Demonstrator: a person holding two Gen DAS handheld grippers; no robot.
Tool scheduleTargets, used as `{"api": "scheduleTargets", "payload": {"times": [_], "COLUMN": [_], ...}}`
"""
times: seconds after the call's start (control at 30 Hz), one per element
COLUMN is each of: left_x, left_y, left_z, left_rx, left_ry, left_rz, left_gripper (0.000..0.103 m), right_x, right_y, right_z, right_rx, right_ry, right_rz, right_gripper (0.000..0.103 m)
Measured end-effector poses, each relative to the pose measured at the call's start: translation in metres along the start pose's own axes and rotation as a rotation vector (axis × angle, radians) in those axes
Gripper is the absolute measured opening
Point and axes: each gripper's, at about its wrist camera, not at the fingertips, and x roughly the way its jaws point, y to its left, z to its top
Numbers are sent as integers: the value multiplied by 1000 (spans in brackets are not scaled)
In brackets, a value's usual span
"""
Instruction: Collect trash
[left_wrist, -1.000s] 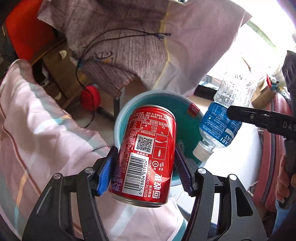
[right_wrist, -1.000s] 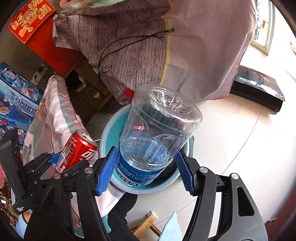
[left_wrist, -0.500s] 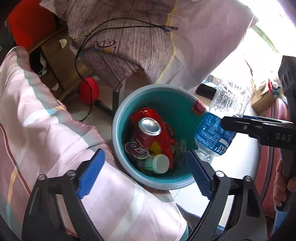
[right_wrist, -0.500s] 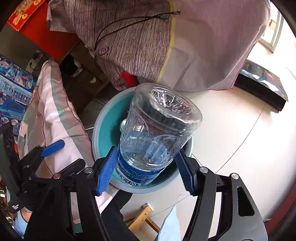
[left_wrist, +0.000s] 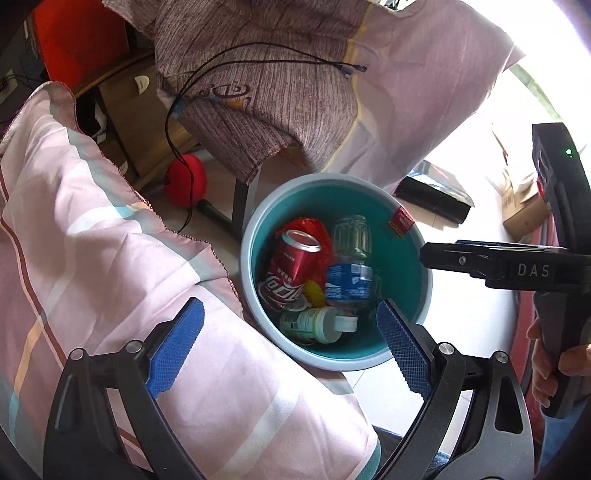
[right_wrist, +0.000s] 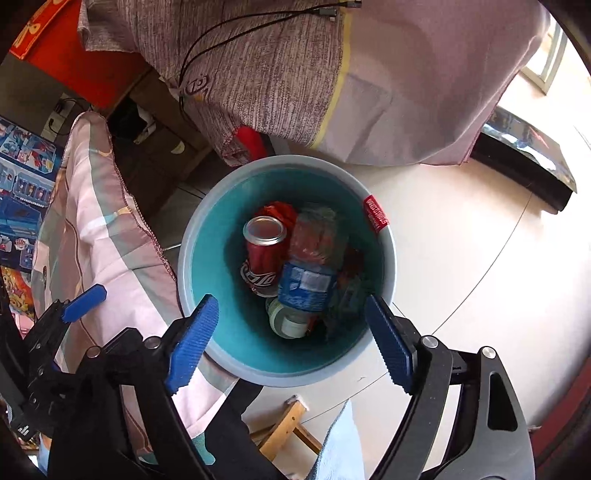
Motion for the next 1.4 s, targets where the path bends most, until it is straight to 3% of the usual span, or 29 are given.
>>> {"api": "scheduleTargets", "payload": {"times": [0.37,0.53,0.7,0.9,1.4], "left_x": [-26,-52,-86,-109,-140], "left_y": [1,3,6,15,22], "left_z": [-13,-27,-45,-68,-117], "left_rx": [-16,-52,-127,-207,-238], "left_ry": [-44,-70,-140,-151,-185], "left_rz": [57,106,159,180,213], "left_gripper": [95,96,99,99,99], "right_x": [-22,-43,-63,-88,-110], "right_y": [14,37,60,83,91], "right_z": [-16,-33,-57,-87,-130], "right_rx": [-32,-142,-276,-390,-362], "right_ry": [-39,-100,-146,-215,-271], "right_rz": [16,19,-39,-100,-69], "right_gripper": [90,92,92,96,96]}}
